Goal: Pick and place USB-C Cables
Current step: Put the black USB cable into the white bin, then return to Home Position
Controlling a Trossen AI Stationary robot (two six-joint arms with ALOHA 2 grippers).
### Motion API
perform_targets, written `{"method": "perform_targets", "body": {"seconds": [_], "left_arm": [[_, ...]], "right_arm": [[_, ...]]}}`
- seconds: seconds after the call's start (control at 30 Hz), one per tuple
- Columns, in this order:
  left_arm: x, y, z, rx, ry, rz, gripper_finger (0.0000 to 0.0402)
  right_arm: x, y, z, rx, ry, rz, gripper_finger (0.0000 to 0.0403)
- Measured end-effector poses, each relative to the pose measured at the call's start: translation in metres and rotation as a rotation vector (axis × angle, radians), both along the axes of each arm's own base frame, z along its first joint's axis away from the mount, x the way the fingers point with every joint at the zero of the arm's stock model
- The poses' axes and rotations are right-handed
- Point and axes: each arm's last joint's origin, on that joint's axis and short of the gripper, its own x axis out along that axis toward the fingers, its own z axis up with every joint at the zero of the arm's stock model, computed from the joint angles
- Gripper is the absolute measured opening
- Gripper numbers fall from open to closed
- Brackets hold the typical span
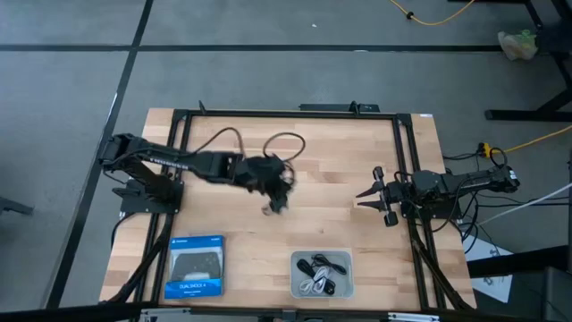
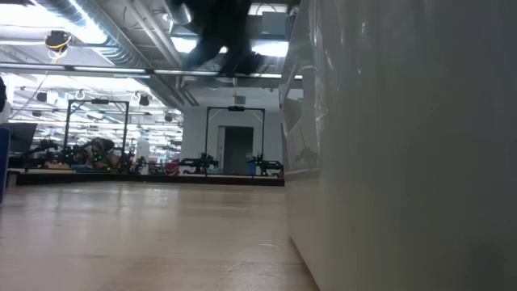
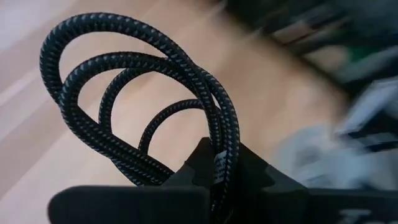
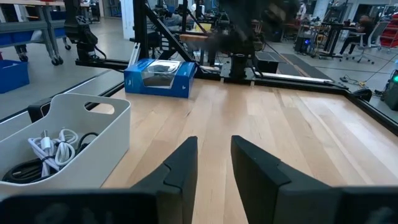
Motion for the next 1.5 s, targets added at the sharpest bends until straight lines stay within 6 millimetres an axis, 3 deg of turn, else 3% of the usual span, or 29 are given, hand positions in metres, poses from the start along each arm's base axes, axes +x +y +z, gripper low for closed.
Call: {"method": "perform_targets", "body": {"seconds": [0.07, 0.2, 0.37, 0.57, 0.7, 0.9, 1.0, 1.17, 1.5], "left_arm": [[0.011, -0.023, 0.015, 0.044, -0.132, -0.091, 0.0017], [0.038, -0.069, 0.023, 0.136, -0.179, -0.247, 0.0017], [0.083, -0.11, 0.005, 0.248, -0.135, -0.462, 0.0017], [0.129, -0.134, -0.021, 0.214, -0.149, -0.704, 0.0017], [0.147, -0.15, -0.039, 0.149, -0.152, -0.833, 0.0017], [0.161, -0.158, -0.069, 0.053, -0.091, -0.842, 0.0017], [0.163, -0.157, -0.076, 0.048, -0.073, -0.828, 0.004], [0.161, -0.158, -0.081, 0.04, -0.03, -0.835, 0.0086], [0.159, -0.154, -0.086, -0.004, 0.044, -0.798, 0.0095]], "right_arm": [[0.0, 0.0, 0.0, 0.0, 0.0, 0.0, 0.0102], [0.0, 0.0, 0.0, 0.0, 0.0, 0.0, 0.0102], [0.0, 0.0, 0.001, 0.001, -0.006, 0.0, 0.0102], [0.0, 0.0, 0.001, 0.001, -0.004, 0.0, 0.0102], [0.0, 0.0, 0.0, 0.0, -0.002, 0.0, 0.0102], [0.0, 0.0, 0.0, 0.0, -0.002, 0.0, 0.0102], [0.0, 0.0, 0.0, 0.0, -0.001, 0.0, 0.0102], [0.0, 0.0, 0.0, 0.0, -0.001, 0.0, 0.0102], [0.0, 0.0, 0.0, 0.0, 0.0, 0.0, 0.0102]]}}
